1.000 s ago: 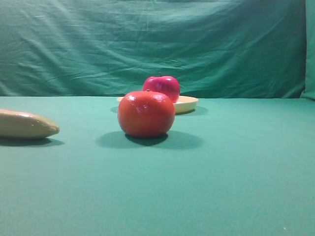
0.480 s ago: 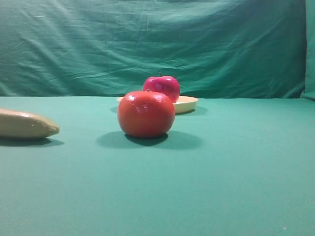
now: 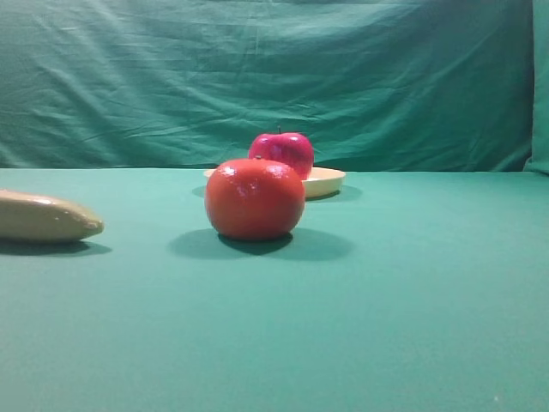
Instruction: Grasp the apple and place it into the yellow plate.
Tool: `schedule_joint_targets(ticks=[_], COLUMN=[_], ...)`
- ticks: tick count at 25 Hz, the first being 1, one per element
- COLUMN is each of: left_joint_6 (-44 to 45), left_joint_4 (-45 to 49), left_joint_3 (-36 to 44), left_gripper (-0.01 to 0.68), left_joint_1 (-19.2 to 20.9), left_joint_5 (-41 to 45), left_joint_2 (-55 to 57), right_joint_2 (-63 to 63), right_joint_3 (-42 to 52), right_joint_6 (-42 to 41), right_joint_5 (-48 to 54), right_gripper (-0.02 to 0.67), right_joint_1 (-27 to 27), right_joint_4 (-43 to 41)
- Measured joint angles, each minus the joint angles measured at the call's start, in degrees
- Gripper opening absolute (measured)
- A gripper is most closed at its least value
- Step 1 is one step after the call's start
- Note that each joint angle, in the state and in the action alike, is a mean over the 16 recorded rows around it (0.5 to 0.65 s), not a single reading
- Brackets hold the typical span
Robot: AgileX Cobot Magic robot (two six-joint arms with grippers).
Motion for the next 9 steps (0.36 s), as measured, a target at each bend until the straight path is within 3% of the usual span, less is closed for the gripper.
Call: schedule_joint_targets(ticks=[9], left_joint_6=[0.0], left_joint_4=[0.0], left_joint_3=[0.0], left_gripper=[0.157], left_joint_1=[0.0], left_joint_5=[0.0], left_joint_2=[0.0], right_joint_2=[0.0], right_joint_3=[0.0], right_joint_6=[0.0], right_joint_5=[0.0], right_gripper=[0.0], right_joint_1=[0.0], right_joint_4=[0.0])
